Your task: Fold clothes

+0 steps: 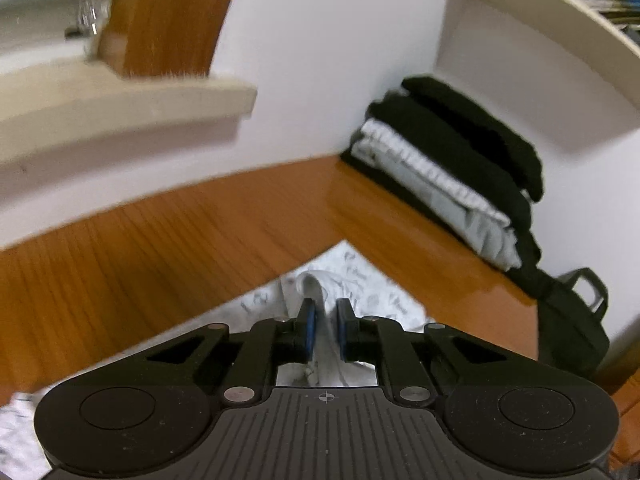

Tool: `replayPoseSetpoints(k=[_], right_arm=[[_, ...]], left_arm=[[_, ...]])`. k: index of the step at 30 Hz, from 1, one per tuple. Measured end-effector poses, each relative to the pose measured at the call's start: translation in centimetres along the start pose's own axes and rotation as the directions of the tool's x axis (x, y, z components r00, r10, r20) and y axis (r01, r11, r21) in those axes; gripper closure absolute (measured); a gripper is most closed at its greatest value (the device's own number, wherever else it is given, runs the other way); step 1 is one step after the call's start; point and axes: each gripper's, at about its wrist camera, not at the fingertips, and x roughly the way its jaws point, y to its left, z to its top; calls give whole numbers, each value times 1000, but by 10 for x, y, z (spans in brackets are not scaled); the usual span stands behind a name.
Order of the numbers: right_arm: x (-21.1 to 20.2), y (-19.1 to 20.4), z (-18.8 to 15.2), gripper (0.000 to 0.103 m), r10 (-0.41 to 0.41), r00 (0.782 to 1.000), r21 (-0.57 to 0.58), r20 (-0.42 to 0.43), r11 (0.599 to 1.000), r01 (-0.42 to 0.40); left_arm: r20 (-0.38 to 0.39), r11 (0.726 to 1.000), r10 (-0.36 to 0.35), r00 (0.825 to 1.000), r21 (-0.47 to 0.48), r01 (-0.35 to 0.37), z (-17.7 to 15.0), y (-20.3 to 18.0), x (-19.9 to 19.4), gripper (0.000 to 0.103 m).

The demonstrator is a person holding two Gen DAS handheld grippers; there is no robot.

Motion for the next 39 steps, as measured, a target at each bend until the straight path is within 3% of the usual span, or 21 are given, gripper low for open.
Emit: replayPoseSetpoints(k=[7, 11, 18, 26, 29, 32, 36, 39], right_arm=[[-15, -2, 54, 98, 78, 993, 26, 93, 996, -81], [-28, 13, 100, 98, 164, 971, 14, 172, 986, -169], [-25, 72, 172, 98, 359, 906, -50, 225, 933, -357], [-8, 178, 215, 98, 548, 805, -125, 229, 836, -534], [-2, 212, 232, 98, 592, 771, -155, 235, 806, -571], [4, 247, 248, 98, 635, 735, -185, 239, 773, -607], [31, 277, 250, 98, 652, 739, -202, 170, 757, -622], [49, 289, 225, 98, 671, 736, -175, 84, 737, -653]], left_arm=[[108, 1000, 24, 994, -9, -23, 20, 8, -81, 94], [181, 999, 40, 983, 1, -41, 32, 11, -142, 94], [306, 997, 67, 950, 14, -75, 52, 15, -250, 94], [406, 991, 128, 905, -15, -134, 37, 45, -369, 95], [438, 986, 159, 885, -27, -163, 29, 55, -410, 103], [407, 979, 204, 890, -81, -187, 4, 83, -420, 103], [359, 963, 263, 896, -153, -221, -30, 121, -433, 103], [320, 947, 304, 897, -206, -247, -56, 150, -442, 102]])
